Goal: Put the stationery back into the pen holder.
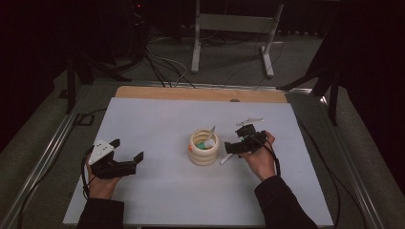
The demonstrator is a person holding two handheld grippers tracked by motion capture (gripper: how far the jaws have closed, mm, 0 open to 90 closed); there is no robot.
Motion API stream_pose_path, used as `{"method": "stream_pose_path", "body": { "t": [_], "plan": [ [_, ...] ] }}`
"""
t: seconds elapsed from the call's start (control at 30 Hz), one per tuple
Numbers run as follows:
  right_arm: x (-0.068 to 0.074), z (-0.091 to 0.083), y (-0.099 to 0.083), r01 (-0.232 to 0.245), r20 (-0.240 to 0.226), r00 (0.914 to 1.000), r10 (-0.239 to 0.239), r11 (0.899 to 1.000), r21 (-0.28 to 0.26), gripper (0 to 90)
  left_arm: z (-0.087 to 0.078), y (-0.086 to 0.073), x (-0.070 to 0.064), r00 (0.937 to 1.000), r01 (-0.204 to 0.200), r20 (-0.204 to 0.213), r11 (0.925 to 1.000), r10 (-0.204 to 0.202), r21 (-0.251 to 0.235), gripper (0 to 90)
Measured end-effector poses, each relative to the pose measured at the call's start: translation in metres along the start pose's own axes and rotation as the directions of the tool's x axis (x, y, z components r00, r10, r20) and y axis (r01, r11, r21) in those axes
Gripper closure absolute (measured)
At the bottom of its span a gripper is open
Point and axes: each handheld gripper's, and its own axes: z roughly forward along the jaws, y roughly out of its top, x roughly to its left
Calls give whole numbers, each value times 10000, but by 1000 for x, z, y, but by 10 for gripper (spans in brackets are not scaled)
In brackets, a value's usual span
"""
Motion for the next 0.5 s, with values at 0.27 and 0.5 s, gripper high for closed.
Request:
{"method": "stream_pose_path", "body": {
  "t": [0.27, 0.5],
  "plan": [
    [3, 6, -3, -177, 47, 9998, 177, 9998, 73, 1, -1, 0, 0, 10000, 3, -5, 10000, -3, -20, 2],
    [4, 13, -7, -473, 116, 9988, 471, 9987, 214, 1, 0, 0, 0, 10000, -3, -3, 10000, 3, -15, 2]
  ]
}}
